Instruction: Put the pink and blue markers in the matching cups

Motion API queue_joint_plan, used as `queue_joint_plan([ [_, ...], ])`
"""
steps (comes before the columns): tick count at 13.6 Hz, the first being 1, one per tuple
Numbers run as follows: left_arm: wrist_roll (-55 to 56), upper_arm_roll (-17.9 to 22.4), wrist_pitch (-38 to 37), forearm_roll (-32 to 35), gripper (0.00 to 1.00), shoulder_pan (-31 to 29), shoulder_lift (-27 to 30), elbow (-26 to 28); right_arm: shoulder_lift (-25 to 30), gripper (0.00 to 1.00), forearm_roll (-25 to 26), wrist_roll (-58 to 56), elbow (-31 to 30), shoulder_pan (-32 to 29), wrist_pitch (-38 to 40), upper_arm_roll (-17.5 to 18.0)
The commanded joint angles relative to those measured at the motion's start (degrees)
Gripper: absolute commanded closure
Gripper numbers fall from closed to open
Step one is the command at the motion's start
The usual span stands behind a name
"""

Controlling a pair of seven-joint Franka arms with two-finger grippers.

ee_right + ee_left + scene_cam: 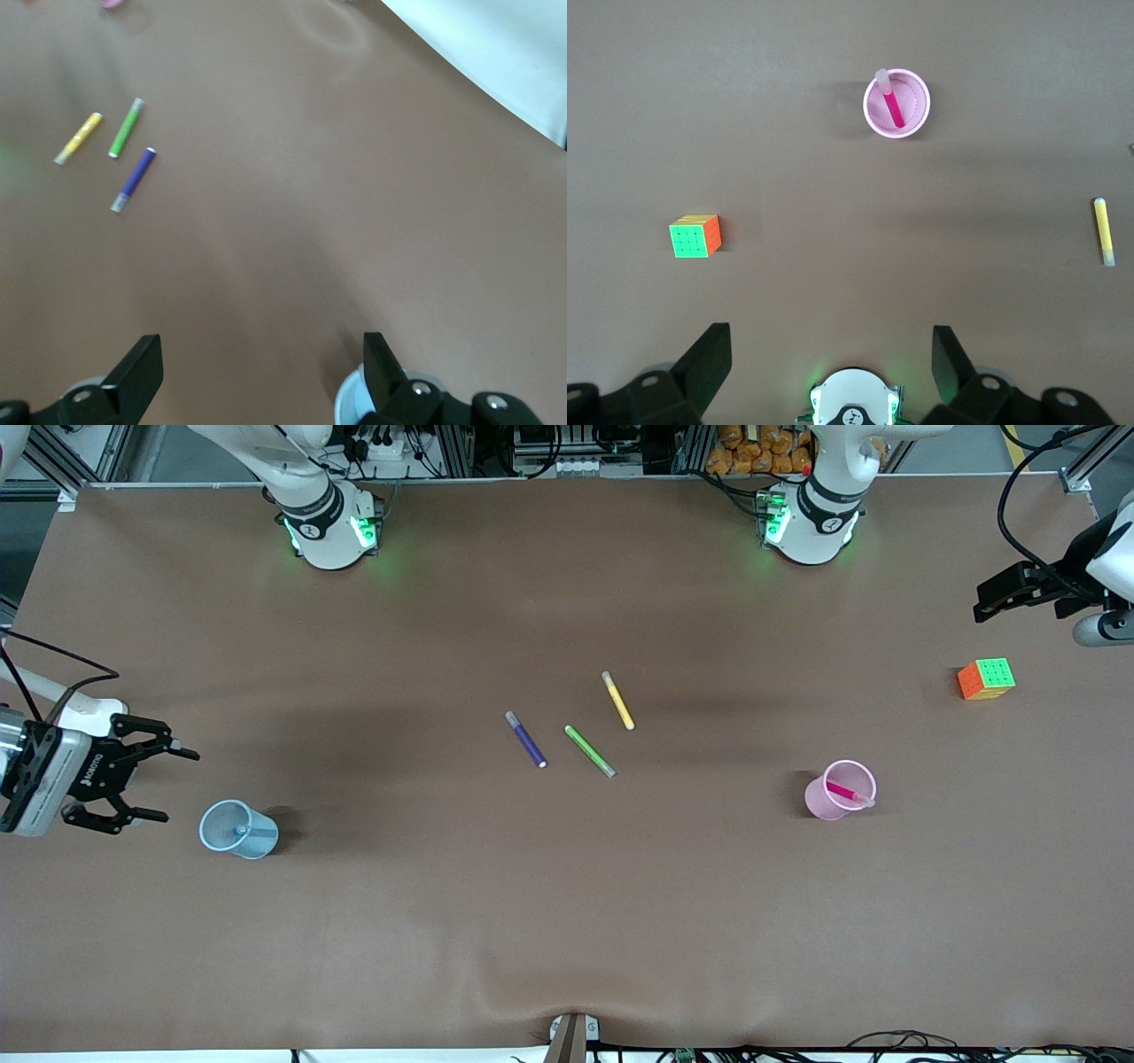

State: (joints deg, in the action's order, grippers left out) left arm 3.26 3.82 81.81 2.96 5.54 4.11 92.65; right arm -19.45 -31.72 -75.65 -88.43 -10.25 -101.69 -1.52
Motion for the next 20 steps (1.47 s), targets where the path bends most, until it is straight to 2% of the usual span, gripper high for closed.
queue_joint_plan([
  [1,-0.98,-0.21,0.02,-0.59,0.00,-0.62,-0.07,-0.37,5.20,0.00,6.29,7.76,-3.93,1.54,-3.94,-0.24],
  [7,-1.06,-0.39,-0.33,-1.03,0.00,-0.53,0.72,0.33,12.06,0.00,20.10,29.39,-4.11,1.55,-1.33,-0.15],
  [12,-1.07,-0.65,0.19,-1.03,0.00,-0.62,3.62,2.79,16.63,0.00,26.35,45.74,-4.11,1.98,5.53,0.11],
  [16,-1.07,-0.74,2.74,-1.03,0.00,-0.53,7.13,7.97,18.83,0.00,26.62,60.66,-4.03,3.39,11.85,0.11],
  [20,-1.24,-0.65,2.48,-0.94,0.00,-0.09,6.00,5.88,20.94,0.00,27.84,70.61,-4.11,6.37,15.90,0.02],
])
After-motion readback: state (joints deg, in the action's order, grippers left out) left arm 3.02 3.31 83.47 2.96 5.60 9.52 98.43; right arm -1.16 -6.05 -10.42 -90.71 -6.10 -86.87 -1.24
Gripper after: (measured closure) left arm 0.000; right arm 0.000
